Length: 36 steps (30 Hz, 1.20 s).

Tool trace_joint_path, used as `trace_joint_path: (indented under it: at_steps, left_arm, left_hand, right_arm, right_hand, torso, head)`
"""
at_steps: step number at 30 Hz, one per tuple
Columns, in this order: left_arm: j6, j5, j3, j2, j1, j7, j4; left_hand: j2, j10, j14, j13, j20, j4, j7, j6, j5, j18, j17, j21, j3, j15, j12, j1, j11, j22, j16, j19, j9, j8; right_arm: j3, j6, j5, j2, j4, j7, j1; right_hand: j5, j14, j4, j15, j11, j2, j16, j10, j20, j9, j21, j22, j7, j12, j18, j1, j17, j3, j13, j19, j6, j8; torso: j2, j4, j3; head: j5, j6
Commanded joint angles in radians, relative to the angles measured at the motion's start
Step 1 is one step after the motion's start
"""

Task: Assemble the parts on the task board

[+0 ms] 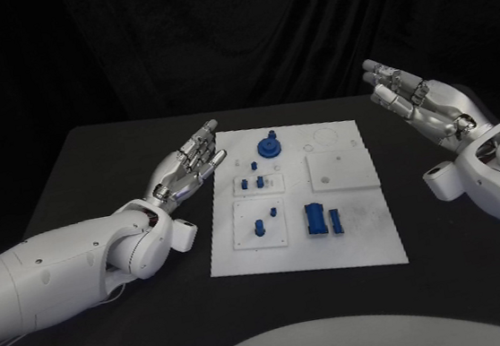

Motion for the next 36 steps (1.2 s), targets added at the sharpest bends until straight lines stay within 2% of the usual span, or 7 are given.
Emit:
trace_joint_path:
  at_steps: [1, 5, 8, 9, 10, 22, 36]
  left_arm:
    - [0.0, 0.003, 0.002, 0.0, 0.0, -0.001, 0.001]
    - [-0.038, 0.022, 0.018, 0.013, -0.002, -0.013, 0.005]
    - [-0.084, 0.045, 0.038, 0.028, -0.005, -0.028, 0.009]
    - [-0.114, 0.06, 0.051, 0.038, -0.007, -0.038, 0.012]
    - [-0.136, 0.072, 0.061, 0.046, -0.008, -0.045, 0.015]
    - [-0.433, 0.223, 0.191, 0.145, -0.026, -0.142, 0.044]
    - [-0.484, 0.249, 0.214, 0.162, -0.03, -0.158, 0.049]
  left_hand:
    - [-0.053, -0.023, 0.001, -0.006, 0.032, -0.089, 0.034, -0.062, -0.159, -0.039, -0.001, -0.011, 0.074, 0.031, -0.01, -0.443, 0.041, -0.015, -0.006, -0.008, -0.026, -0.028]
    - [-0.072, -0.023, 0.001, -0.006, 0.032, -0.122, 0.115, -0.083, -0.215, -0.05, -0.001, -0.011, 0.103, 0.031, -0.01, -0.603, 0.054, -0.015, -0.006, -0.008, -0.026, -0.028]
    - [-0.082, -0.023, 0.001, -0.006, 0.032, -0.137, 0.115, -0.098, -0.244, -0.057, -0.001, -0.011, 0.118, 0.031, -0.01, -0.683, 0.06, -0.015, -0.006, -0.008, -0.026, -0.028]
    - [-0.087, -0.023, 0.001, -0.006, 0.032, -0.147, 0.115, -0.103, -0.261, -0.131, -0.001, -0.011, 0.126, 0.031, -0.01, -0.73, 0.066, -0.015, -0.006, -0.008, -0.026, -0.028]
    - [-0.089, -0.023, 0.001, -0.006, 0.032, -0.151, 0.115, -0.106, -0.267, -0.131, -0.001, -0.011, 0.129, 0.031, -0.01, -0.748, 0.138, -0.015, -0.006, -0.008, -0.026, -0.028]
    - [-0.169, -0.023, 0.001, -0.006, 0.032, -0.204, 0.115, -0.2, -0.36, -0.131, -0.001, -0.011, 0.242, 0.031, -0.01, -1.007, 0.138, -0.015, -0.006, -0.008, -0.026, -0.028]
    - [-0.169, -0.023, 0.001, -0.006, 0.032, -0.291, 0.115, -0.2, -0.423, -0.131, -0.001, -0.011, 0.242, 0.031, -0.01, -1.182, 0.138, -0.015, -0.006, -0.008, -0.026, -0.028]
  right_arm:
    - [0.004, -0.003, 0.002, 0.002, 0.0, -0.008, -0.001]
    - [0.026, -0.033, 0.039, 0.027, -0.012, -0.008, -0.02]
    - [0.053, -0.069, 0.085, 0.057, -0.026, -0.008, -0.044]
    - [0.071, -0.092, 0.115, 0.077, -0.035, -0.008, -0.059]
    - [0.085, -0.11, 0.137, 0.092, -0.042, -0.008, -0.071]
    - [0.237, -0.309, 0.391, 0.259, -0.122, -0.007, -0.202]
    - [0.25, -0.327, 0.413, 0.274, -0.129, -0.007, -0.214]
  right_hand:
    - [-0.076, -0.019, -0.096, -0.043, -0.029, -0.083, -0.007, -0.05, -0.076, -0.024, -0.008, -0.028, 0.087, -0.059, -0.041, -0.358, -0.005, 0.134, -0.034, -0.014, -0.07, -0.017]
    - [-0.199, -0.019, -0.251, -0.043, -0.029, -0.24, -0.007, -0.05, -0.202, -0.024, -0.008, -0.028, 0.087, -0.155, -0.115, -0.701, -0.005, 0.26, -0.034, -0.014, -0.181, -0.017]
    - [-0.199, -0.019, -0.251, -0.043, -0.029, -0.24, -0.007, -0.05, -0.202, -0.024, -0.008, -0.028, 0.087, -0.155, -0.115, -0.797, -0.005, 0.352, -0.034, -0.014, -0.181, -0.017]
    - [-0.199, -0.019, -0.251, -0.043, -0.029, -0.24, -0.007, -0.05, -0.202, -0.024, -0.008, -0.028, 0.087, -0.155, -0.115, -0.838, -0.005, 0.352, -0.034, -0.014, -0.181, -0.017]
    - [-0.199, -0.019, -0.251, -0.043, -0.029, -0.24, -0.007, -0.05, -0.202, -0.024, -0.008, -0.028, 0.087, -0.155, -0.115, -0.85, -0.005, 0.352, -0.034, -0.014, -0.181, -0.017]
    - [-0.199, -0.019, -0.251, -0.043, -0.029, -0.24, -0.007, -0.05, -0.202, -0.024, -0.008, -0.028, 0.087, -0.155, -0.115, -0.949, -0.005, 0.352, -0.034, -0.014, -0.181, -0.017]
    - [-0.199, -0.019, -0.251, -0.043, -0.029, -0.24, -0.007, -0.05, -0.202, -0.024, -0.008, -0.028, 0.087, -0.155, -0.115, -0.949, -0.005, 0.352, -0.034, -0.014, -0.181, -0.017]
  torso:
    - [-0.001, 0.0002, -0.0003]
    - [-0.006, 0.0012, 0.0028]
    - [-0.013, 0.0025, 0.0066]
    - [-0.017, 0.0034, 0.0091]
    - [-0.02, 0.004, 0.011]
    - [-0.066, 0.0131, 0.0383]
    - [-0.077, 0.0153, 0.0451]
  head:
    - [-0.001, 0.002]
    - [-0.008, 0.021]
    - [-0.018, 0.044]
    - [-0.024, 0.059]
    - [-0.028, 0.07]
    - [-0.094, 0.233]
    - [-0.11, 0.273]
